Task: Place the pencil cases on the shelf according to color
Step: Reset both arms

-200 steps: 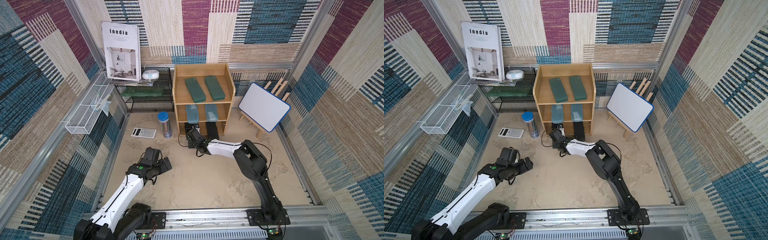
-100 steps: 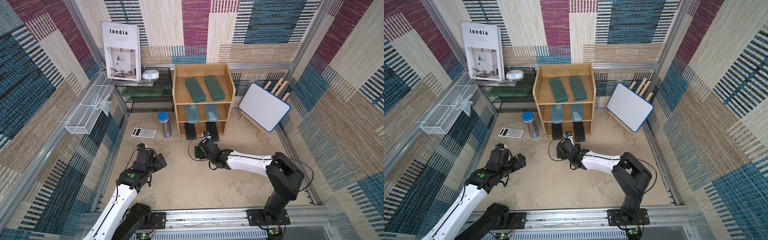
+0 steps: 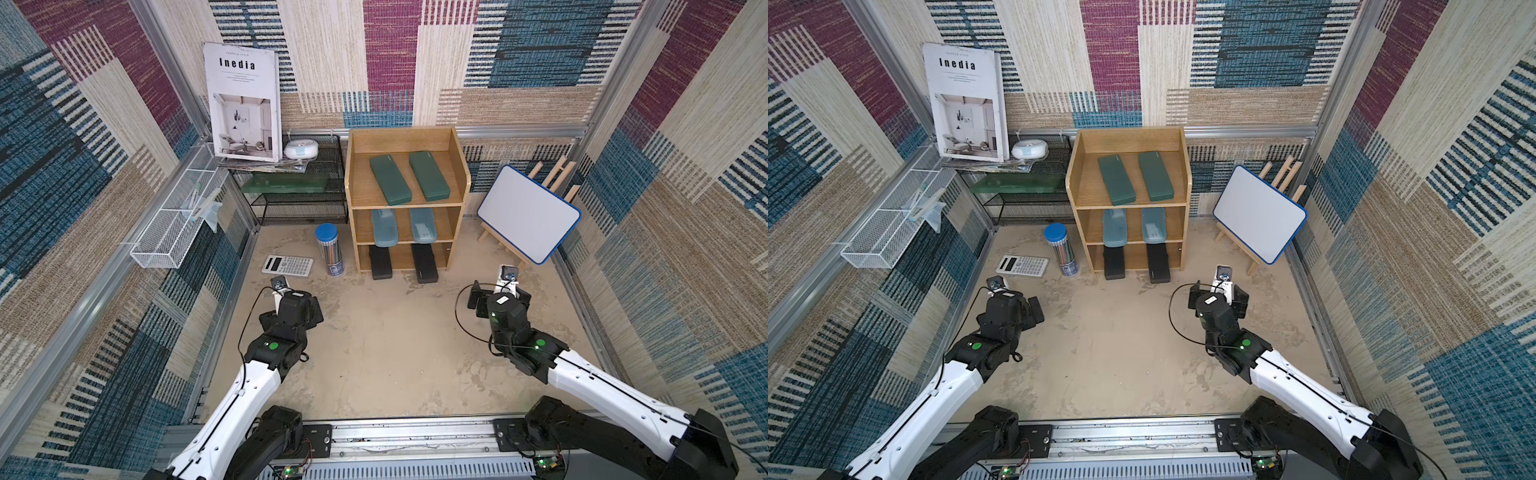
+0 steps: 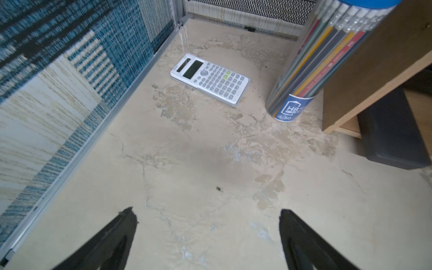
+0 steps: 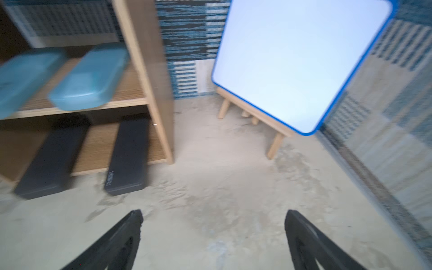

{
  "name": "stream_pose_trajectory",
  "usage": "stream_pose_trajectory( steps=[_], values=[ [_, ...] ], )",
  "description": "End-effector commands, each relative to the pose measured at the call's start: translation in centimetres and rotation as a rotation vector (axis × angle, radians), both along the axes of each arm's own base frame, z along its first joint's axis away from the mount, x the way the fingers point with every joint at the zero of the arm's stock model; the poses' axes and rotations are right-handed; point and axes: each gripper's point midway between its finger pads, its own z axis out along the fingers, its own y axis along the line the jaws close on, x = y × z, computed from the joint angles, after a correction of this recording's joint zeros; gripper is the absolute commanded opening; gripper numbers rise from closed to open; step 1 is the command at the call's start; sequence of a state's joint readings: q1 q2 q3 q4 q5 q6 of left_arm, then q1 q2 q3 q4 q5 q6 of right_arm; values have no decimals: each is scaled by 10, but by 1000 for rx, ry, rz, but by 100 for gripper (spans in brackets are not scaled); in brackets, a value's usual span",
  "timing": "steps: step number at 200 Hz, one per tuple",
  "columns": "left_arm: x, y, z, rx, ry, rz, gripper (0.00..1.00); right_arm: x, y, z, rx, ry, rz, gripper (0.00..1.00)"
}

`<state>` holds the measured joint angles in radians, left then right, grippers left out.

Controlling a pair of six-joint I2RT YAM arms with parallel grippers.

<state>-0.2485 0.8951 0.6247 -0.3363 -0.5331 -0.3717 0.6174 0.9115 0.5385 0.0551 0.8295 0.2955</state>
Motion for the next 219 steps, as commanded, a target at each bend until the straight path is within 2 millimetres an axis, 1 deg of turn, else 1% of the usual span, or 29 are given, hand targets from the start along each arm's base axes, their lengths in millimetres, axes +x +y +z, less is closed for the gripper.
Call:
stream_pose_trajectory(
  steps=[1,10,29,60,95,104,119,121,130,148,151,165,169,171,173,183,185,190,201,211,219],
  values=[
    [17,12,17,132,-92,26,99,5,-34,8,-66,-59,-81,100],
    [21,14,14,160,-110,27,99,9,-45,2,-68,-65,-93,100],
    [28,15,5,195,-133,14,99,15,-59,-11,-78,-101,-94,100],
    [41,14,-20,205,-176,-32,99,14,-84,-32,-103,-142,-154,100],
    [58,16,-49,179,-177,-52,99,15,-99,-50,-45,-164,-164,100],
    [65,16,-50,184,-164,-53,100,15,-103,-54,-28,-177,-173,99],
    [74,9,-53,186,-154,-106,100,15,-111,-61,-17,-179,-201,99],
    [77,8,-48,184,-179,-107,100,15,-113,-62,-17,-174,-208,100],
    [83,5,-48,180,-184,-141,99,20,-111,-63,-20,-164,-190,100],
    [93,8,-50,169,-165,-147,99,26,-106,-61,-16,-181,-142,99],
    [92,9,-56,163,-134,-150,99,27,-105,-60,-15,-184,-137,100],
    [97,11,-60,132,-111,-169,100,33,-106,-60,-10,-185,-127,100],
    [96,11,-65,127,-105,-181,99,35,-107,-60,-7,-186,-123,100],
    [98,11,-65,122,-117,-187,99,36,-106,-60,-6,-185,-118,99],
    [101,10,-61,120,-148,-193,99,37,-107,-60,-5,-187,-117,99],
    [102,12,-79,99,-177,-206,100,42,-105,-59,-3,-197,-90,100],
    [105,13,-76,111,-204,-205,99,43,-104,-59,-2,-198,-82,100],
    [106,13,-75,119,-228,-204,99,46,-102,-58,-7,-200,-66,100],
    [102,14,-79,89,-154,-197,99,55,-99,-62,-16,-168,-43,100],
    [105,15,-76,102,-188,-195,100,62,-96,-65,-20,-147,-20,100],
    [104,14,-78,91,-162,-196,100,66,-92,-66,-22,-134,13,100]
  ],
)
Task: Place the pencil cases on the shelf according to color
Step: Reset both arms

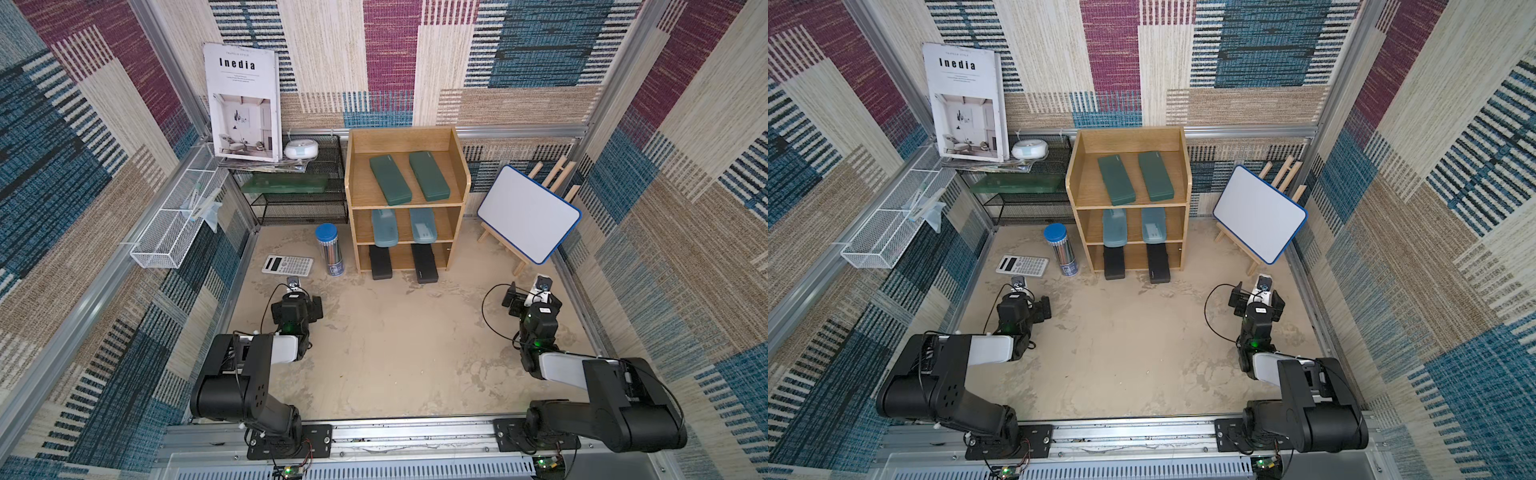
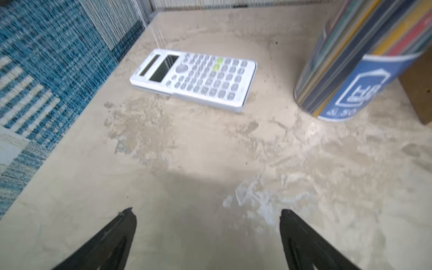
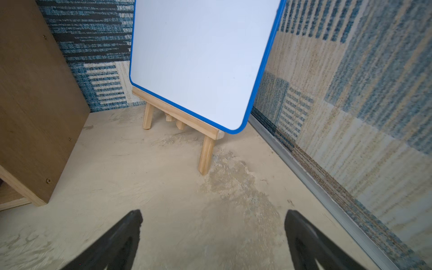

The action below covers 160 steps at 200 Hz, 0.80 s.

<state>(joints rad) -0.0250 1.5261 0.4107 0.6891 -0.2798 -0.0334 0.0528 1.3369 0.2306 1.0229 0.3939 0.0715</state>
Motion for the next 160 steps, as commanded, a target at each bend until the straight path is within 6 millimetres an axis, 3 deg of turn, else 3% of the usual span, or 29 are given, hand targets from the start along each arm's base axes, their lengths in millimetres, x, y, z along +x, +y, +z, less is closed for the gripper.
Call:
stream_pose_trajectory(
  steps=[1,17,26,34,49,63,160],
  values=[
    [15,-8,25,-27,-95,-44,100,16,16,8,-10,-14,110,100],
    [16,-7,27,-22,-112,-44,100,15,16,8,-31,-48,116,100],
    [15,-7,25,-25,-102,-44,100,6,9,-7,-11,-70,87,100],
    [16,-7,26,-21,-112,-44,100,5,6,5,-34,-155,81,99],
    [16,-7,26,-21,-112,-44,100,19,10,-14,-2,-1,102,99],
    [15,-7,26,-24,-105,-44,100,15,8,-6,-4,-76,101,99],
    [15,-7,26,-23,-104,-44,100,18,9,-10,-3,-30,105,99]
  ],
)
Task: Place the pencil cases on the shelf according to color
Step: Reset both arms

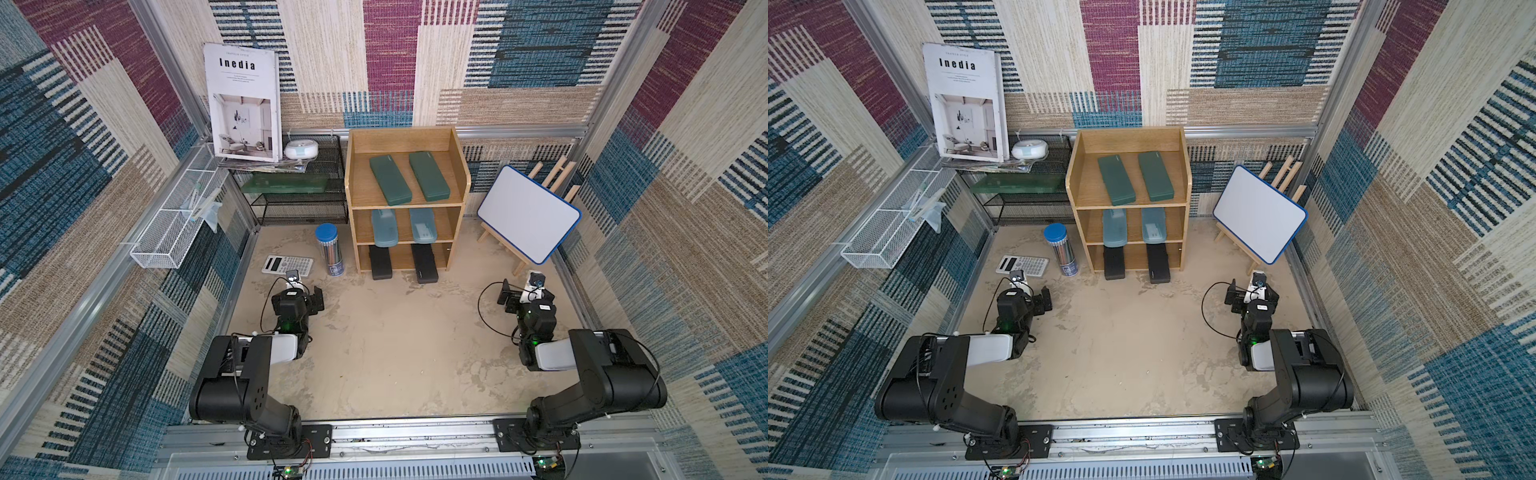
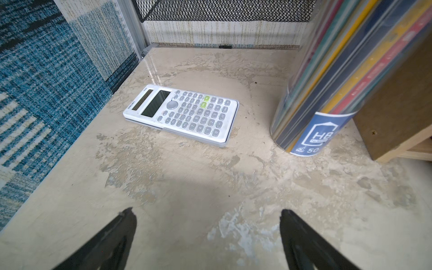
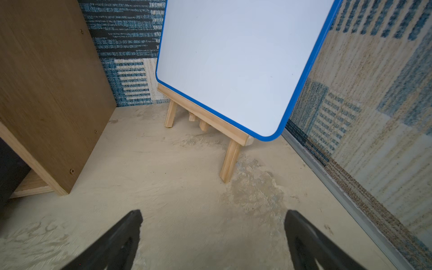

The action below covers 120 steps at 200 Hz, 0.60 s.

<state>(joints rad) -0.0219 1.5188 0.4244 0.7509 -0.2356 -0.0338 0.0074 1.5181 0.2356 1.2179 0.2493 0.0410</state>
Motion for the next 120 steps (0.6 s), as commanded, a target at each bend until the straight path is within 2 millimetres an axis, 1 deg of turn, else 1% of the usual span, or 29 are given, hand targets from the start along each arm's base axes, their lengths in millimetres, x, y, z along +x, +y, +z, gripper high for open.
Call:
stream_pose_trajectory(
  steps=[1,120],
  values=[
    [3,-1,5,-1,-22,-7,100,1,1,5,4,-19,3,99],
    [3,-1,5,-3,-18,-7,100,1,1,5,4,-19,4,99]
  ],
)
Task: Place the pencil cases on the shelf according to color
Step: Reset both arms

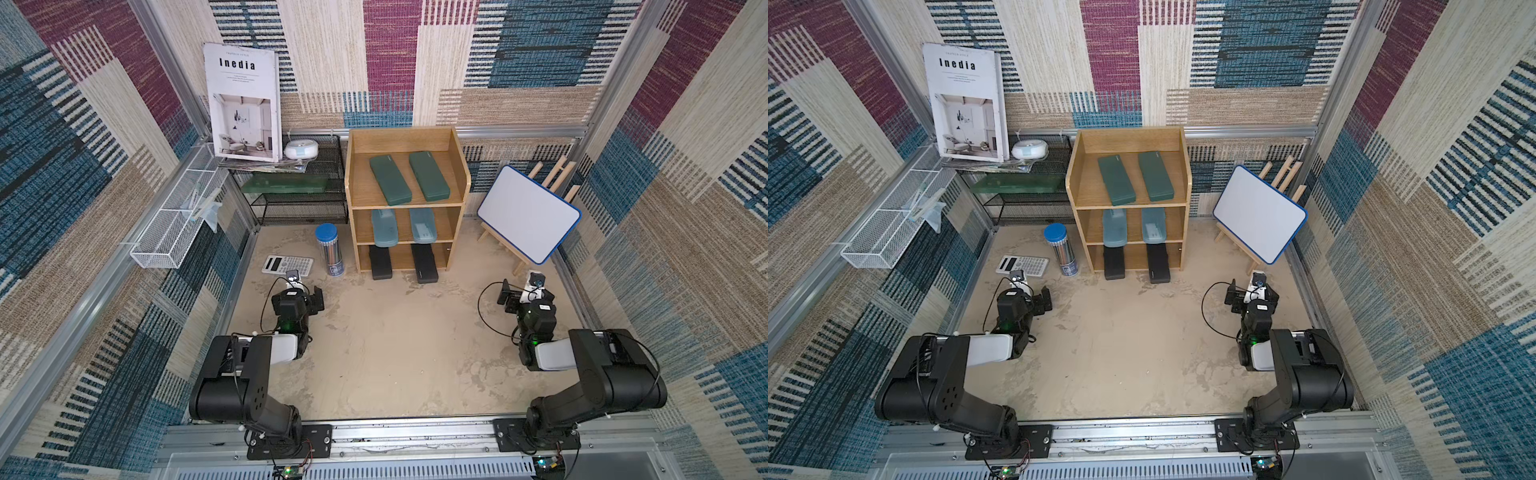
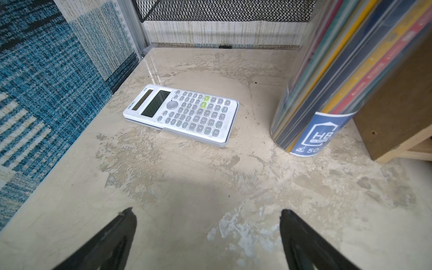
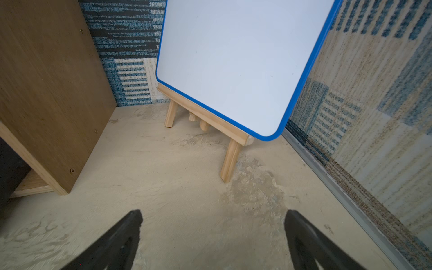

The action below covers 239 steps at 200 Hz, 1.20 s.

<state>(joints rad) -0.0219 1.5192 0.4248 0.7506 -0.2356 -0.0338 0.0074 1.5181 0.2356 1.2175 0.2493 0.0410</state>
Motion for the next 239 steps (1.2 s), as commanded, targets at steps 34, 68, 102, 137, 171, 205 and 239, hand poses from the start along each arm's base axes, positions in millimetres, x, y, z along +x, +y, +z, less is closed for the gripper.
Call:
stream_pose_trajectory(
  steps=[34,68,102,137,171,205,239],
  values=[
    [3,-1,6,-2,-22,-7,100,2,1,5,5,-20,4,99],
    [3,-1,6,-2,-24,-8,100,1,1,5,5,-20,4,99],
    [3,-1,6,-2,-24,-9,100,1,1,5,5,-19,2,99],
    [4,-8,5,-1,-24,-49,100,1,0,5,5,-20,1,99],
    [4,-7,4,-3,-20,-49,100,1,0,5,5,-20,2,99],
    [5,-7,4,-7,-18,-50,100,1,0,5,5,-19,3,99],
    [6,-33,3,-10,-21,-218,100,2,1,5,5,-20,4,99]
  ],
)
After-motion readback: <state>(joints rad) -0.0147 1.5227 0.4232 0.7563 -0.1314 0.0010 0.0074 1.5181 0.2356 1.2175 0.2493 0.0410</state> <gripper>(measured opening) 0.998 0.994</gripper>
